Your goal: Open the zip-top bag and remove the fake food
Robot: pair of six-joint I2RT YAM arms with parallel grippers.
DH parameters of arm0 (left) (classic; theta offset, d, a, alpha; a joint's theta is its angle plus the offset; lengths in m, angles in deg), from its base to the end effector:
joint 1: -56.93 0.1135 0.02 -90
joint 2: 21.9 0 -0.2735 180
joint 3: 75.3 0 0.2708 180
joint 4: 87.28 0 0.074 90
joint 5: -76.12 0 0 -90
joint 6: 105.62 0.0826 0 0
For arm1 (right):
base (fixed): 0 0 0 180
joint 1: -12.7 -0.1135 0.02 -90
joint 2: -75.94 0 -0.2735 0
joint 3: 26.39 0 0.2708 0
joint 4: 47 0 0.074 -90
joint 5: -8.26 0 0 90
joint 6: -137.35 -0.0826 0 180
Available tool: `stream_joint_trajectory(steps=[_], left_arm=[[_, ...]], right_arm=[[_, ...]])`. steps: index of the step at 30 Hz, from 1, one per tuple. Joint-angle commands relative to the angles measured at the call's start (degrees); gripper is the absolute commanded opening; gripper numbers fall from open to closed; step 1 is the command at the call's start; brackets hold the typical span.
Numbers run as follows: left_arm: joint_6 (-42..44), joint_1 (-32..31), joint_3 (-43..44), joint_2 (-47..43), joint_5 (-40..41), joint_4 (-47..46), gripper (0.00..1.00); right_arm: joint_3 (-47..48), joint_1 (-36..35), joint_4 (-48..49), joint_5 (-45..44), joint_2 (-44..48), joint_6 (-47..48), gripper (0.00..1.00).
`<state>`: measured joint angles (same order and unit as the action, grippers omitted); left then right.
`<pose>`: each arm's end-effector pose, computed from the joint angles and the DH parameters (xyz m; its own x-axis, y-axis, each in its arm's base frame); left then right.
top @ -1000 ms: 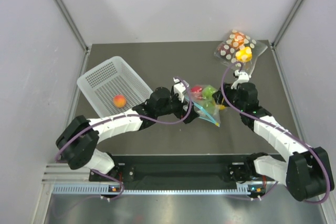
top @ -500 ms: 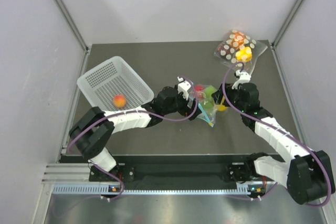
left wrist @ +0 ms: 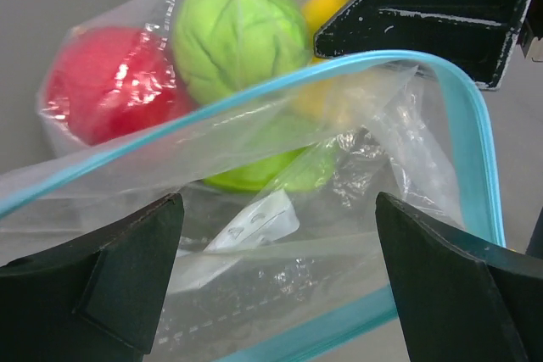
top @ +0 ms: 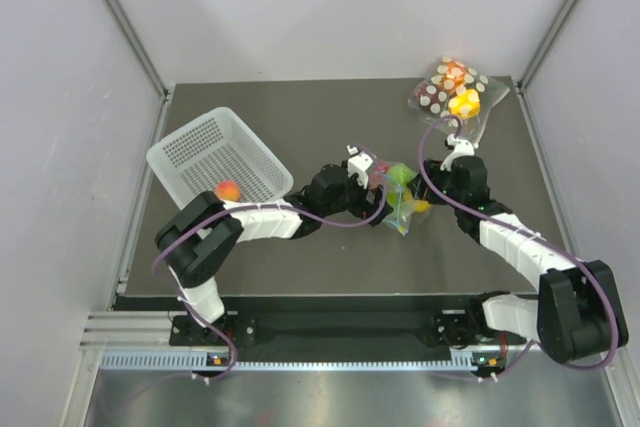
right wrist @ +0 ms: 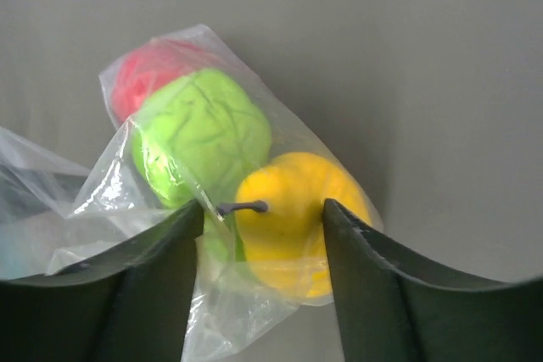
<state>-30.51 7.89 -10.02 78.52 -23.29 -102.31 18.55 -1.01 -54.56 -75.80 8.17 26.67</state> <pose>0.2762 -0.3388 0.1732 -0.4351 0.1145 -0.8931 0.7593 0.5797 -0.2956 0.2902 0.0796 0.1826 -0.5737 0.2216 -0.7885 -0.1281 0.9266 0.3536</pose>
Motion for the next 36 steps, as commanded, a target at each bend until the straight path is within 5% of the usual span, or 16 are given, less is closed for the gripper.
stream_joint_trajectory(steps=[1,6,15,21,36], left_arm=[[-0.2,-0.4,3.2,2.5,-0.6,-5.5,0.99],[0.0,-0.4,4.7,5.5,0.4,-7.8,0.99],[-3.4,-0.3,3.9,7.6,13.3,-11.6,0.99],[-8.9,1.1,4.2,7.2,19.4,-9.1,0.99],[-17.4,2.1,9.7,9.4,13.6,5.3,0.93]], right_arm=[[-0.5,0.4,2.3,1.2,-1.9,-0.5,0.54],[-0.7,0.5,3.4,2.6,-4.6,-0.8,0.36],[-2.3,0.4,3.7,4.2,-4.9,-0.1,0.26],[-3.0,0.4,3.5,4.8,-4.5,0.1,0.25],[-3.7,0.5,3.4,5.5,-2.9,0.2,0.26]])
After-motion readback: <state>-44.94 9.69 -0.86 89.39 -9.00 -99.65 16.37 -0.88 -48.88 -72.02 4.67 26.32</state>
